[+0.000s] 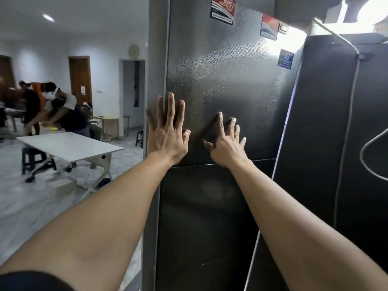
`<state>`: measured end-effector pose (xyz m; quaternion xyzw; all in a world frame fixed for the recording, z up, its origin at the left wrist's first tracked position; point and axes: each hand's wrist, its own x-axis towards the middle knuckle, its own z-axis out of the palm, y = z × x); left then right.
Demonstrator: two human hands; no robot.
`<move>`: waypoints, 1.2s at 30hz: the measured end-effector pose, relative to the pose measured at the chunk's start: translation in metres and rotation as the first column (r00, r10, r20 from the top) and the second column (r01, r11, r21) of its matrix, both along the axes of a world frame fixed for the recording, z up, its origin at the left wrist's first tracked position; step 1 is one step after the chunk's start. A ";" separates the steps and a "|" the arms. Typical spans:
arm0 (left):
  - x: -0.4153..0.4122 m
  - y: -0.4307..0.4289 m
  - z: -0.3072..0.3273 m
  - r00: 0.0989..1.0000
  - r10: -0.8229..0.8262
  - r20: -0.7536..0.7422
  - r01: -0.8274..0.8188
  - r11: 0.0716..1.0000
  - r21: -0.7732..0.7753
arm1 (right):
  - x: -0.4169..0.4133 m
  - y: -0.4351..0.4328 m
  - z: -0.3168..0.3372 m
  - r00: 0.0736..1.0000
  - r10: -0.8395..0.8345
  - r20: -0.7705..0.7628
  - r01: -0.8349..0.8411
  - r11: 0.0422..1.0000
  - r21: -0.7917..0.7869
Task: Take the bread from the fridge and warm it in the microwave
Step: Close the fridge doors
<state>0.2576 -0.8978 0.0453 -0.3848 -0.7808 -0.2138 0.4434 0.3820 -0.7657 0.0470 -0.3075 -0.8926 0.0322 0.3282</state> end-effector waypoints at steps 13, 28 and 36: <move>-0.135 0.058 -0.011 0.990 -0.142 0.008 0.142 0.980 -0.137 | -0.106 0.044 -0.007 0.976 -0.201 -0.089 0.213 0.965 0.154; -0.259 0.205 -0.010 0.873 -0.479 0.093 0.488 0.861 -0.142 | -0.194 0.135 -0.003 0.884 -0.463 -0.071 0.459 0.826 0.329; -0.282 0.293 -0.005 0.776 -0.627 0.074 0.630 0.776 -0.022 | -0.209 0.195 0.010 0.785 -0.609 -0.113 0.589 0.677 0.442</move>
